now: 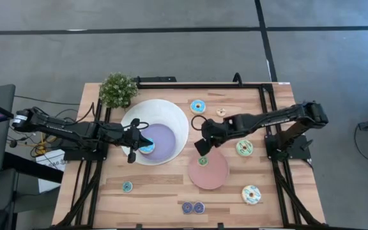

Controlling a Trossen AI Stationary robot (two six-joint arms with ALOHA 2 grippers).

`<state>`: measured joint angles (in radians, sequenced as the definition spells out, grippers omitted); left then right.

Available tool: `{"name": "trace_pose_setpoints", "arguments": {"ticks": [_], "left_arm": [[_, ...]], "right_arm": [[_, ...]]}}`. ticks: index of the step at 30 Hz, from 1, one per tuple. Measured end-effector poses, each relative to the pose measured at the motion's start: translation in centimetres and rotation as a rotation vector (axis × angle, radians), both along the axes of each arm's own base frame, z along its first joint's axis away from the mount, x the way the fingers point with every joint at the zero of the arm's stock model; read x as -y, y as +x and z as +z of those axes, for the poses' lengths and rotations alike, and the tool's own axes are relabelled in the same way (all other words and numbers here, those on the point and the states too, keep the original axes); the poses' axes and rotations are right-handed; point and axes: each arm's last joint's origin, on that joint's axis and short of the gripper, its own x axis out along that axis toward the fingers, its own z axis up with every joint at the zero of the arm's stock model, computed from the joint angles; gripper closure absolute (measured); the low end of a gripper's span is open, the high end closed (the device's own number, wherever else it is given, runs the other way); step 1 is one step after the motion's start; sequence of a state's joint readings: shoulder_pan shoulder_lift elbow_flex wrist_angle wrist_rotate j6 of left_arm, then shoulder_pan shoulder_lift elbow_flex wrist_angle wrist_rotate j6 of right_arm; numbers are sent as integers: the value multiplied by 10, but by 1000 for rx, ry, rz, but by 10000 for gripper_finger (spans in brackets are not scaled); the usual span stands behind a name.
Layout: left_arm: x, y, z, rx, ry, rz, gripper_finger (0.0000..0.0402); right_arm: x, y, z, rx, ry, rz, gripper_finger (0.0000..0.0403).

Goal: Pick & Place donuts
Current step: Put the small white donut on the pink plate

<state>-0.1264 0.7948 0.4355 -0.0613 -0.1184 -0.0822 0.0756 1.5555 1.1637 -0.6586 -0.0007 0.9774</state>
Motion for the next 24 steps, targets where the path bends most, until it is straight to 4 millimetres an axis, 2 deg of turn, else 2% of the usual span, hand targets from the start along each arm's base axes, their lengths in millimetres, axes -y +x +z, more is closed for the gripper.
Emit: {"name": "trace_pose_setpoints", "arguments": {"ticks": [4, 17, 24], "left_arm": [[0, 0, 0, 0, 0, 0, 401], [0, 0, 1, 7, -5, -5, 401], [-1, 0, 1, 9, -6, 30, 401]], "right_arm": [[6, 2, -1, 0, 24, -55, 163], [10, 0, -4, -32, -25, 14, 163], [33, -3, -11, -46, -32, 103, 163]]}}
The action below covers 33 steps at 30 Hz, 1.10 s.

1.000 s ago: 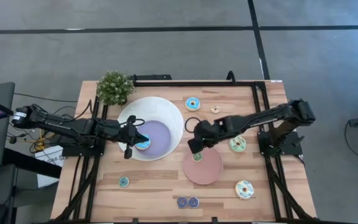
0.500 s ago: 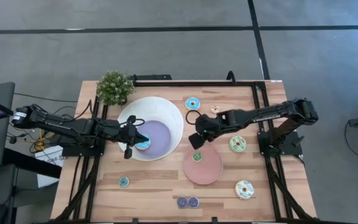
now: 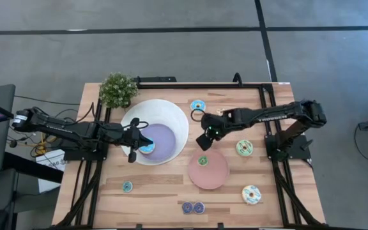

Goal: Pick & Place donuts
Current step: Put the small white donut on the pink plate

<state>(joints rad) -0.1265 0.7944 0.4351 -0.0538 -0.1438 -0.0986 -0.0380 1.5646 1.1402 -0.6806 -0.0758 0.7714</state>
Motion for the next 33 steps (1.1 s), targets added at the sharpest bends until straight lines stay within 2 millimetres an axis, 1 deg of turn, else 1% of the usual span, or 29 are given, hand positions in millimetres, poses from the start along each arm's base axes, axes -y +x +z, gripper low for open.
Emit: {"name": "trace_pose_setpoints", "arguments": {"ticks": [5, 7, 13, 15, 20, 27, 30, 33], "left_arm": [[0, 0, 1, 11, -29, 29, 401], [-1, 0, 1, 14, -35, 53, 401], [-3, 0, 2, 25, -10, 119, 401], [-4, 0, 2, 30, -1, 143, 401], [-5, 0, 2, 35, 18, 188, 401], [-6, 0, 2, 37, 27, 209, 401], [-6, 0, 2, 37, 33, 223, 401], [-7, 0, 2, 37, 38, 236, 401]], "right_arm": [[23, -4, -1, -10, 6, 32, 163], [31, -8, 2, -9, -6, 34, 163], [55, -16, 6, -7, -42, 31, 163], [65, -21, 6, -29, -43, 13, 163], [91, -29, 7, -30, -53, -63, 163], [130, -47, 5, -53, -61, -187, 163], [146, -54, 0, -78, -65, -221, 163], [158, -59, -10, -135, -55, -296, 163]]}}
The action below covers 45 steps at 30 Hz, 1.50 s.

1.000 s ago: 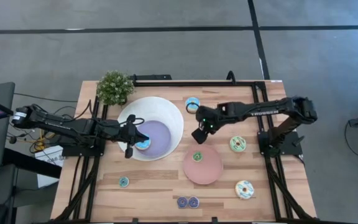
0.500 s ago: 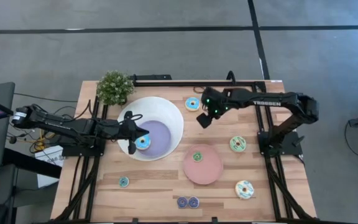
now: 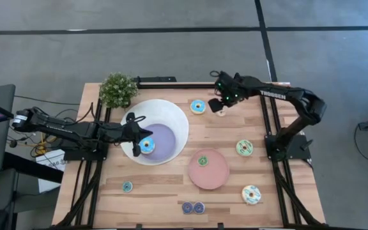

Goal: Pick & Place donuts
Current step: Put the small white donut on the pink plate

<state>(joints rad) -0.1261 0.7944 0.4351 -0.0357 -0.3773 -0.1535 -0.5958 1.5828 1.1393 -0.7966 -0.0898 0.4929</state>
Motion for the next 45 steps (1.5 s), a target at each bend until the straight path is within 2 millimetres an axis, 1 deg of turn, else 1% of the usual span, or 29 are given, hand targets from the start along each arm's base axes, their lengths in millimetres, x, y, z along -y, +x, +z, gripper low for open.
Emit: {"name": "trace_pose_setpoints", "arguments": {"ticks": [3, 9, 12, 14, 22, 25, 28, 37, 40, 43, 45], "left_arm": [[0, 0, 0, 0, 2, 4, 401], [0, 0, 0, -4, 2, 4, 401], [0, 0, 0, -4, 2, 4, 402], [0, 0, 0, -4, 2, 3, 401], [0, 0, -1, -10, 3, 3, 401], [0, -1, -1, -15, 3, 3, 401], [0, -1, -2, -21, 4, 3, 401], [0, -1, -2, -20, 4, 3, 402], [0, -1, -2, -20, 4, 3, 401], [0, -1, -2, -20, 5, 3, 401], [0, -1, -2, -20, 5, 3, 401]], "right_arm": [[6, 1, -13, -54, 19, -16, 162], [10, 10, -44, -142, 76, 6, 162], [12, 13, -56, -170, 94, 14, 162], [13, 14, -60, -180, 101, 11, 162], [14, 14, -56, -183, 56, 9, 162], [16, 12, -58, -191, 62, 3, 158], [16, 12, -60, -198, 63, 3, 142], [18, 13, -60, -214, 11, -12, 79], [19, 13, -60, -220, 3, -13, 69], [21, 11, -60, -223, -2, -2, 68], [23, 12, -68, -237, 21, 2, 70]]}}
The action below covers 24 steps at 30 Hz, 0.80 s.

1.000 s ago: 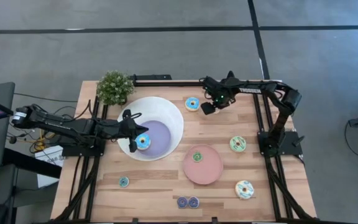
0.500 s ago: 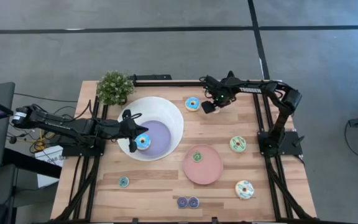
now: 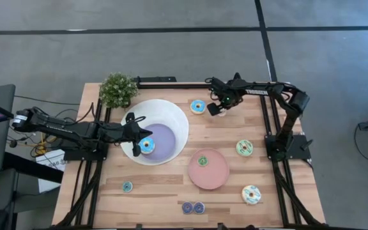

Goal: Pick & Place donuts
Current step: Put the small white donut on the pink plate

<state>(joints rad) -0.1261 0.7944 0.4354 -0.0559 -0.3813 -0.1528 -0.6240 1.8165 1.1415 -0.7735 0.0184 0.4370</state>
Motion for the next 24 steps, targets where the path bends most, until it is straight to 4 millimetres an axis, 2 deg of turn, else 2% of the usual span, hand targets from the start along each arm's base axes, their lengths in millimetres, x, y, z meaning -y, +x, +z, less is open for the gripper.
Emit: {"name": "trace_pose_setpoints", "arguments": {"ticks": [2, 8, 16, 24], "left_arm": [[0, 0, 0, -1, 0, 0, 401], [0, 0, 0, -2, -5, -6, 401], [0, 0, -1, -2, -26, 1, 401], [0, 0, -1, -2, -24, 1, 401]], "right_arm": [[-2, -3, -9, -34, 72, 3, 74], [-6, 8, -25, -54, 79, 24, 82], [-8, 13, -14, -6, -12, 15, 86], [-7, 9, -12, -14, 7, 6, 115]]}}
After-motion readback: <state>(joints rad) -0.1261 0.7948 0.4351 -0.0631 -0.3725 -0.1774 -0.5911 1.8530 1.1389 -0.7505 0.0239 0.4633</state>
